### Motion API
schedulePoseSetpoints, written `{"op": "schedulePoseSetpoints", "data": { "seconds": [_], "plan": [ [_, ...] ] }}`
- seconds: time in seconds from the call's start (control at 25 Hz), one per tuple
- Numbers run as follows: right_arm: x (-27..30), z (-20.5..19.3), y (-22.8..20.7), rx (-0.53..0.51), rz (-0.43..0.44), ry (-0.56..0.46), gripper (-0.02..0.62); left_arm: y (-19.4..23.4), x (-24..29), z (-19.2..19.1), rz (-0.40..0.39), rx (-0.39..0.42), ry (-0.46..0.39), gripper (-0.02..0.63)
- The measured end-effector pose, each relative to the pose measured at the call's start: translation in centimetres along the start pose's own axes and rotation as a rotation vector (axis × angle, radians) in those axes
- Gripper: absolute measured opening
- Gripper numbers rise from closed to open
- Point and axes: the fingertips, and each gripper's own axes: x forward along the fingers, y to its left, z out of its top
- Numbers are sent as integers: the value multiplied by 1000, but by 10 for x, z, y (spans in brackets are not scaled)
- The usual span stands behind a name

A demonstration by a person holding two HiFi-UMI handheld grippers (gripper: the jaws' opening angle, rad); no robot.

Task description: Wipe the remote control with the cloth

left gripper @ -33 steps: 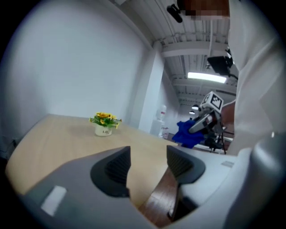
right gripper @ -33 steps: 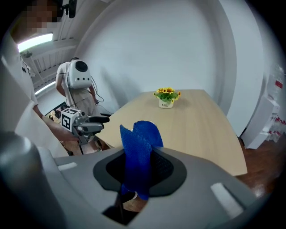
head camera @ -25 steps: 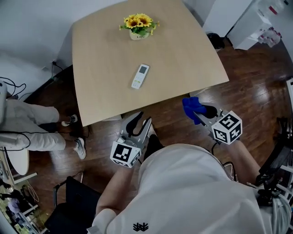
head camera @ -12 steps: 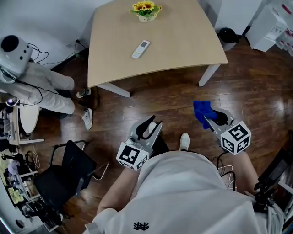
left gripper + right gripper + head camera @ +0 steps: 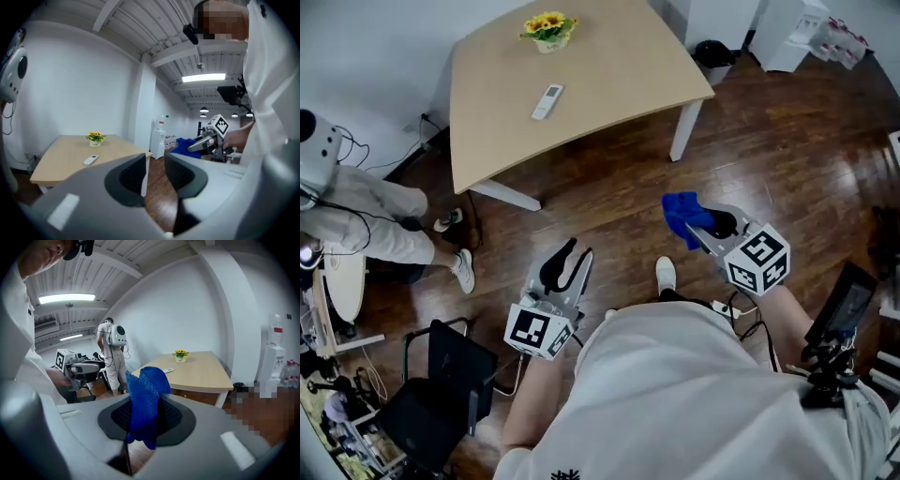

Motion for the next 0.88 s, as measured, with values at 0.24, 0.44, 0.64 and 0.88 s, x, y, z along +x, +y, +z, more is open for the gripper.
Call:
{"op": "schedulePoseSetpoints", "data": {
  "seconds": [0.24, 0.44, 0.64, 0.88],
  "plan": [
    [-6, -4, 72, -37, -6, -9, 87, -12, -64, -16, -15, 8, -3, 130],
    [-26, -1, 115, -62, -46, -23, 87, -28, -96, -29, -88, 1, 9, 130],
    [-45, -7, 144, -68, -87, -33, 87, -41, -120, -33, -140, 5, 4, 130],
    [-52, -14, 164, -70, -117, -35, 87, -44, -134, -35, -176, 9, -15, 130]
  ]
}}
